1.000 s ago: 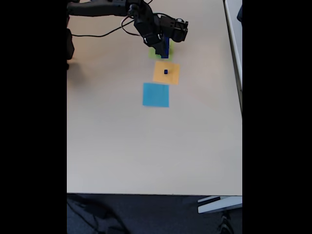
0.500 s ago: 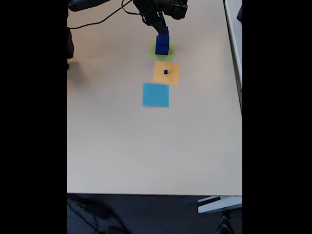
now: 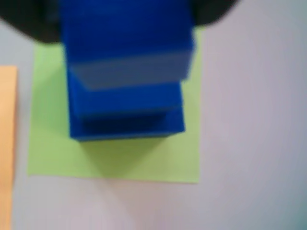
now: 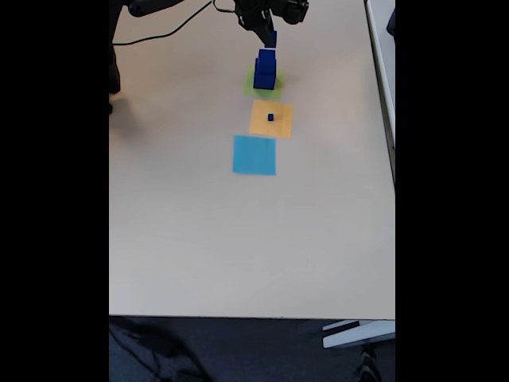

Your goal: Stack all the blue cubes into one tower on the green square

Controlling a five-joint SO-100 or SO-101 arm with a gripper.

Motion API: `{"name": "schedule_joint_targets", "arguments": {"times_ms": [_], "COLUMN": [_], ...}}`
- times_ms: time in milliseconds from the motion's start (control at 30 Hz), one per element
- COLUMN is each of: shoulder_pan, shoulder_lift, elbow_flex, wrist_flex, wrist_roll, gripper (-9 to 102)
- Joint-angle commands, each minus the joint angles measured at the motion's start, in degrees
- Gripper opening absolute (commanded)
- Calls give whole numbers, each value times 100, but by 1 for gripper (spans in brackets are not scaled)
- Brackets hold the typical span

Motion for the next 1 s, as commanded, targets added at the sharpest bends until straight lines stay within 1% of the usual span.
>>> {"name": "schedule_joint_targets", "arguments": {"times_ms": [0,533,967], "shoulder_pan": [9,44,-97], "shoulder_lift": [79,26,-149], "elbow_flex": [35,448,545], "wrist_flex": [-299,-431,-404], "wrist_roll": [-62,-211,-70], "gripper": [2,1,1]}}
